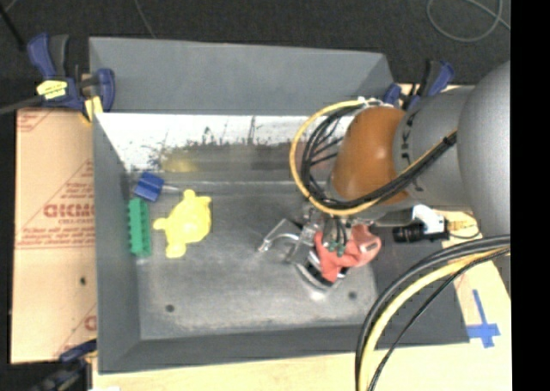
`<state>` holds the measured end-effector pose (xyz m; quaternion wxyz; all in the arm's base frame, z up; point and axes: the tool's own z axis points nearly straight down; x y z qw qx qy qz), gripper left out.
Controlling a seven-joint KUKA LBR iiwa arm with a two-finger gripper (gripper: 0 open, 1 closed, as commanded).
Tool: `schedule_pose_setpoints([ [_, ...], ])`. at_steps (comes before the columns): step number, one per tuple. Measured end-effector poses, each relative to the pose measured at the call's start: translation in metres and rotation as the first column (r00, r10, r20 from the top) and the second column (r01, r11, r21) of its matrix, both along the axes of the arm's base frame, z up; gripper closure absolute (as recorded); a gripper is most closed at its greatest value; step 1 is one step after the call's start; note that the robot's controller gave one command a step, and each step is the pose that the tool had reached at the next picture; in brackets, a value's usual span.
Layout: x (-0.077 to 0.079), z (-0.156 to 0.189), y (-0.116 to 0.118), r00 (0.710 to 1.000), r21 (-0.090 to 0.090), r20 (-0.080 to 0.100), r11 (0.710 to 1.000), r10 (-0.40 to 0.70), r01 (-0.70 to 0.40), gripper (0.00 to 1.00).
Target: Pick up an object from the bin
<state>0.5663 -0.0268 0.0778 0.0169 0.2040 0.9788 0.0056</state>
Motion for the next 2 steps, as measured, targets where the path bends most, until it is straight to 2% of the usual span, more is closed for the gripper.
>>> schedule_pose_setpoints([
  [1, -0.009, 0.041, 0.001, 1.0, -0.002, -0.018, 1.0, 0.012, -0.012, 1.0],
  [2, -0.01, 0.082, 0.001, 1.0, -0.002, -0.014, 1.0, 0.016, -0.016, 1.0],
])
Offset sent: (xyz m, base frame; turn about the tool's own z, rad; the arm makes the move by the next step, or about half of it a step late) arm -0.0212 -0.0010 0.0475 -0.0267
